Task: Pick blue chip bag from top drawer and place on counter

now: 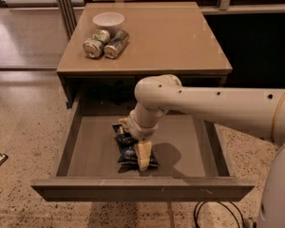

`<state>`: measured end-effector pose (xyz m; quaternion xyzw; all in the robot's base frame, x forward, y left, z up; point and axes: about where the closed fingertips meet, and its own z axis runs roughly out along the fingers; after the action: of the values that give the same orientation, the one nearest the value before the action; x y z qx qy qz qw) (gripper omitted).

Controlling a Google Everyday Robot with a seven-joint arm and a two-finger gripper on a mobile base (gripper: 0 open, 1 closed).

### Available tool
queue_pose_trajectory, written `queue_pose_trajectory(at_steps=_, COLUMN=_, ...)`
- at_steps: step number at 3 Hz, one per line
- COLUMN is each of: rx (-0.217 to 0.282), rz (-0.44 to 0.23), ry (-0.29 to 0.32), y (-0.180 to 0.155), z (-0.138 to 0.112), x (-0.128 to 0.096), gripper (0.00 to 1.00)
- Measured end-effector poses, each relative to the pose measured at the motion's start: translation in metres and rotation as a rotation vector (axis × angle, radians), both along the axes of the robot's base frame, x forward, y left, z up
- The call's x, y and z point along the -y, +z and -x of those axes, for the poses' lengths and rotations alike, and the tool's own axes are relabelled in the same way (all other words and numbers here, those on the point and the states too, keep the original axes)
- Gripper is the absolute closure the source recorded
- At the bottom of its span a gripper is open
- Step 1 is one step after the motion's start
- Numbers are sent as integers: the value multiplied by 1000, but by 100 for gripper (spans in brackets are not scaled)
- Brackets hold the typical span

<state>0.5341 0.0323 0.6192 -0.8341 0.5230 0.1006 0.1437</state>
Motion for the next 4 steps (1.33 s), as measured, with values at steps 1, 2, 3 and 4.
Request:
queue_pose_trajectory(at_steps=1, rx=-32, rz=43, ry=-20, y=-16, z=-4, x=-4, gripper=16)
queue_pose_trajectory(at_steps=2, rx=-55, rz=69, ry=-41, y=-23, z=-7, x=-6, gripper=39)
queue_pose_trajectory(at_steps=3, rx=-61, rz=64, ry=-69, y=-15, z=-9, x=-2, gripper=62)
queue_pose_trajectory(at_steps=4, rx=-57, rz=48, ry=-106, y=7, z=-11, x=9, gripper=86)
